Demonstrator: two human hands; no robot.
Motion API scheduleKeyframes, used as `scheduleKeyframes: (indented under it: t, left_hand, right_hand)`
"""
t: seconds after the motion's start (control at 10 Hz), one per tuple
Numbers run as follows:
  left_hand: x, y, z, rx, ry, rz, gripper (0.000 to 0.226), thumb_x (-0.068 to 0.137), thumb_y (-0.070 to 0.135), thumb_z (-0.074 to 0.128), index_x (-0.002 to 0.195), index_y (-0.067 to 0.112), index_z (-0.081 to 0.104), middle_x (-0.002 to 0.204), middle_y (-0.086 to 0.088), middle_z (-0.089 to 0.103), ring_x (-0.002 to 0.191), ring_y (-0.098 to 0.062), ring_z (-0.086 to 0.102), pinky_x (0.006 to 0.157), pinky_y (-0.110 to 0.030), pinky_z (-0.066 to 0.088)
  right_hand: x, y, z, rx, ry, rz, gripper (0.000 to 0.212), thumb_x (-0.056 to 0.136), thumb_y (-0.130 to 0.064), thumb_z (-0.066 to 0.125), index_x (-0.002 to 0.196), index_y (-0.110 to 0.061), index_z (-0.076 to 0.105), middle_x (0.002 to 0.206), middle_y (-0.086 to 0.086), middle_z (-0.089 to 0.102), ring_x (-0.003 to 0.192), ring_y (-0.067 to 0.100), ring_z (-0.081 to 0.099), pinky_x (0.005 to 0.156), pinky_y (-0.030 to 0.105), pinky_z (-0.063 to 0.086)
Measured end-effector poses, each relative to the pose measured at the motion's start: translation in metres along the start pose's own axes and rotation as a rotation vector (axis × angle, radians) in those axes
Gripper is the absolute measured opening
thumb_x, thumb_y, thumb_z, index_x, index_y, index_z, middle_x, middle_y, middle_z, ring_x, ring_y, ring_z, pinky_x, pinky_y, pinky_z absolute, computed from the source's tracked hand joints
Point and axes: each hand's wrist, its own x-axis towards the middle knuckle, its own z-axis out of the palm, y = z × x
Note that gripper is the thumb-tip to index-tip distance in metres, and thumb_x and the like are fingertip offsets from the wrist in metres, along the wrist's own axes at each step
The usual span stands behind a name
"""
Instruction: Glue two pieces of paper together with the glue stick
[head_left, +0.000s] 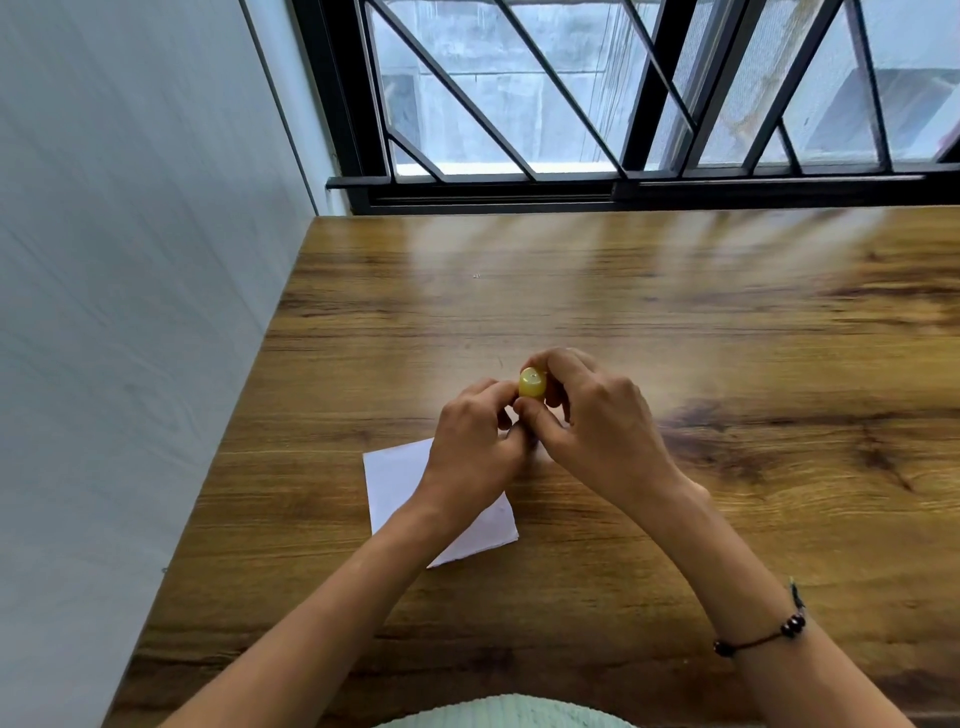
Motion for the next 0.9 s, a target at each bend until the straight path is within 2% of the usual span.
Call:
scheduleKeyframes:
  t: [0.2,0.3,0.5,0.7,0.8,0.9]
  left_hand:
    - [0.000,-0.004,-0.001,0.016,-0.036,0.002,0.025,0.078,-0.001,0.054,0.099,0.010,0.064,0.091,-0.006,0.062,0.070,-0.007,0.046,0.062,-0.004,0.033]
    - [-0.001,-0.005,-0.001,0.024,-0.047,0.002,0.028,0.080,0.000,0.055,0.105,0.011,0.063,0.097,-0.008,0.063,0.077,-0.011,0.047,0.064,-0.004,0.033]
    - [-0.002,-0.007,-0.003,0.023,-0.031,0.014,0.033,0.082,0.003,0.057,0.114,0.011,0.059,0.100,-0.006,0.062,0.078,-0.008,0.046,0.065,0.001,0.033]
    - [-0.002,-0.005,-0.005,0.027,-0.020,0.021,0.033,0.082,0.004,0.058,0.114,0.011,0.059,0.097,-0.003,0.059,0.080,-0.008,0.047,0.066,0.001,0.034]
    - [-0.003,-0.007,-0.004,0.033,-0.032,0.011,0.035,0.082,0.005,0.057,0.117,0.011,0.058,0.099,-0.004,0.060,0.082,-0.008,0.047,0.068,0.000,0.034]
    - [-0.004,-0.006,-0.008,0.050,-0.013,-0.029,0.035,0.084,0.002,0.052,0.118,0.011,0.057,0.104,-0.005,0.060,0.088,-0.009,0.047,0.073,-0.008,0.037]
  right_hand:
    - [0.001,0.001,0.000,-0.027,-0.039,0.023,0.018,0.079,-0.024,0.064,0.093,-0.017,0.055,0.078,-0.009,0.053,0.063,0.017,0.054,0.057,0.039,0.051]
    - [0.001,0.001,0.000,-0.031,-0.058,0.047,0.018,0.080,-0.025,0.064,0.092,-0.016,0.055,0.077,-0.004,0.058,0.063,0.017,0.054,0.057,0.038,0.050]
    - [0.002,0.000,-0.003,-0.067,-0.094,0.064,0.018,0.080,-0.030,0.062,0.090,-0.018,0.054,0.075,-0.002,0.059,0.062,0.017,0.053,0.056,0.036,0.048]
    - [0.002,-0.002,-0.007,-0.092,-0.107,0.055,0.020,0.080,-0.031,0.063,0.090,-0.018,0.054,0.073,-0.003,0.056,0.061,0.015,0.052,0.054,0.032,0.045]
    - [-0.001,-0.003,-0.007,-0.099,-0.115,0.057,0.025,0.080,-0.037,0.062,0.094,-0.018,0.055,0.074,-0.005,0.053,0.062,0.014,0.052,0.054,0.029,0.043]
    - [0.005,-0.007,-0.014,-0.066,-0.065,0.073,0.042,0.079,-0.049,0.055,0.105,-0.017,0.055,0.075,-0.008,0.051,0.064,0.011,0.050,0.057,0.028,0.042]
